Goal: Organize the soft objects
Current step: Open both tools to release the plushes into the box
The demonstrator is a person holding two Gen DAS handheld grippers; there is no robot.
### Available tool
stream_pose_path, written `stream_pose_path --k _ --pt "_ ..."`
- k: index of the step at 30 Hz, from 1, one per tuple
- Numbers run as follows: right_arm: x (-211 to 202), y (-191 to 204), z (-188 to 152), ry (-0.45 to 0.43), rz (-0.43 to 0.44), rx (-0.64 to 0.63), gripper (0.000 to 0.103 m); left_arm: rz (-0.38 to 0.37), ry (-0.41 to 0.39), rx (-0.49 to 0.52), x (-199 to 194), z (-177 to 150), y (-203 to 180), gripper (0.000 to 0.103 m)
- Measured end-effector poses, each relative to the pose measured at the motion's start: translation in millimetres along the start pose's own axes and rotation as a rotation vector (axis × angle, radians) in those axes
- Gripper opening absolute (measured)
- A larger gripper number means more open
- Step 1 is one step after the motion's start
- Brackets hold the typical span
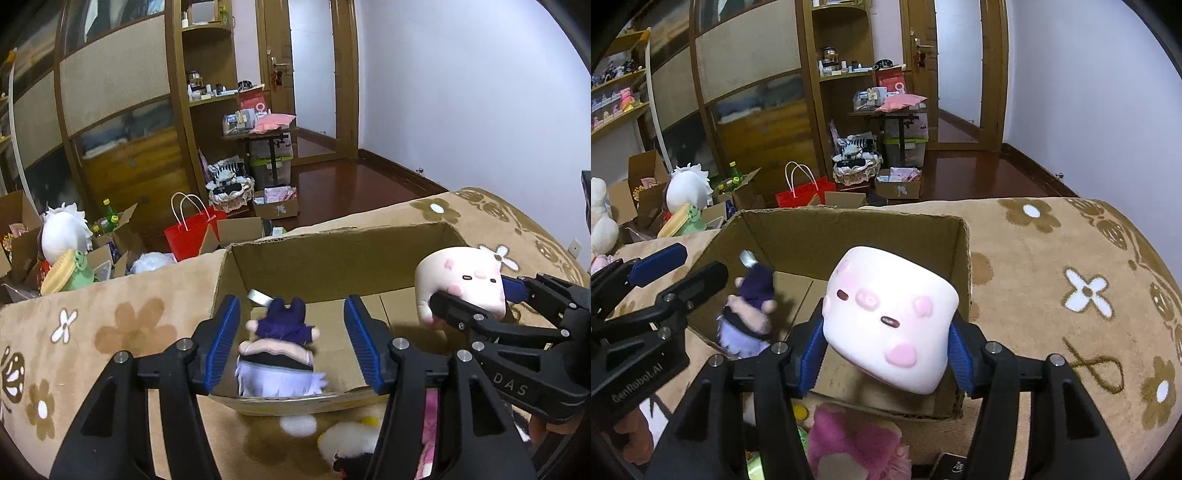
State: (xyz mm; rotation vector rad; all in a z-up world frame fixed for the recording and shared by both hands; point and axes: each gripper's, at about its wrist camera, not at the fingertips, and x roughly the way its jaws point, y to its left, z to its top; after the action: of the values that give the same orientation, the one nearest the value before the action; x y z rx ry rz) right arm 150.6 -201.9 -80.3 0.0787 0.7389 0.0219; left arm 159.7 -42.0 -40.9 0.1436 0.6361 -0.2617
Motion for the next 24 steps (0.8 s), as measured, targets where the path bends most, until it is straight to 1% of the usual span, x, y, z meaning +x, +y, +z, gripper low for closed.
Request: stream_pose_path --k 2,4,7,9,11,12,13,14,16,18,20,21,23,24 --pt "-1 0 0 0.0 0.007 -0.002 0.063 0.007 -0.012 -0.003 -5 1 0 0.067" --pt "-3 -1 1 0.001 0.008 -0.005 0.064 0.019 -0.017 0.003 -9 1 0 0.068" --pt "-9 3 1 -0.004 0.005 -0.012 0.067 0.05 -0.004 0.042 -13 -1 0 0.07" --pt "-16 6 1 -0.02 -0.003 -0.026 0.07 0.068 0.007 0.044 -18 -4 2 0.077" --pt "-25 9 2 -0.044 0.012 -0.026 0.082 0.057 0.018 0.013 -24 -5 8 0.087" --pt "-29 9 2 -0.054 0.009 -0.025 0.084 0.047 0.021 -0.006 -28 -6 12 0.089" --pt "-33 10 3 -0.062 -0.008 -0.026 0.09 0.04 0.024 -0.016 -31 -7 14 0.091" --pt "-37 10 3 -0.068 -0.023 -0.026 0.093 0.042 0.028 -0.016 -34 -8 15 0.092" --pt "-43 9 3 -0.078 -0.037 -0.022 0.094 0.057 0.038 -0.01 -39 -11 16 0.093" --pt "-50 5 1 -0.072 -0.028 -0.005 0.094 0.062 0.048 -0.013 -44 -13 17 0.095" --pt "-56 2 0 -0.063 -0.021 0.015 0.095 0.065 0.056 -0.03 -52 -18 17 0.101" --pt "-60 0 -1 -0.062 -0.021 0.026 0.095 0.072 0.061 -0.037 -55 -21 17 0.101" --pt "-67 -2 -3 -0.065 -0.02 0.038 0.1 0.089 0.083 -0.048 -60 -26 16 0.101" --pt "-70 -4 -3 -0.069 -0.018 0.043 0.1 0.091 0.097 -0.055 -61 -29 16 0.101"
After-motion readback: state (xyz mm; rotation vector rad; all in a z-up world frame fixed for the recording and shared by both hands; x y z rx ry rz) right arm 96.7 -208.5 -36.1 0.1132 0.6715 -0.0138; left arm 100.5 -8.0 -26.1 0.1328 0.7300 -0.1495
